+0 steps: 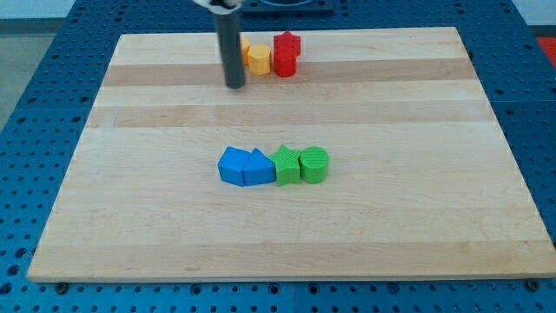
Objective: Push the heart into the hexagon
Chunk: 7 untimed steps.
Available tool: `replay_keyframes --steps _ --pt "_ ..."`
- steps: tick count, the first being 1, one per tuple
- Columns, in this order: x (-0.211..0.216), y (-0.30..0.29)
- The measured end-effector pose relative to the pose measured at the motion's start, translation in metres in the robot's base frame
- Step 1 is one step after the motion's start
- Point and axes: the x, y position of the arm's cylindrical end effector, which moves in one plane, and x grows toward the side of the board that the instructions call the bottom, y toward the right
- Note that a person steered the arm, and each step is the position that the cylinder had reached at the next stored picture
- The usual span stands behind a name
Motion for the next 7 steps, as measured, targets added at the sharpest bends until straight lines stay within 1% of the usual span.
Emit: replay_keyframes --steps 1,2,3,7 --pt "-0.028 -0.035" --pt "-0.059 -0.041" --pt "-0.068 -0.039" --pt "-0.072 0.018"
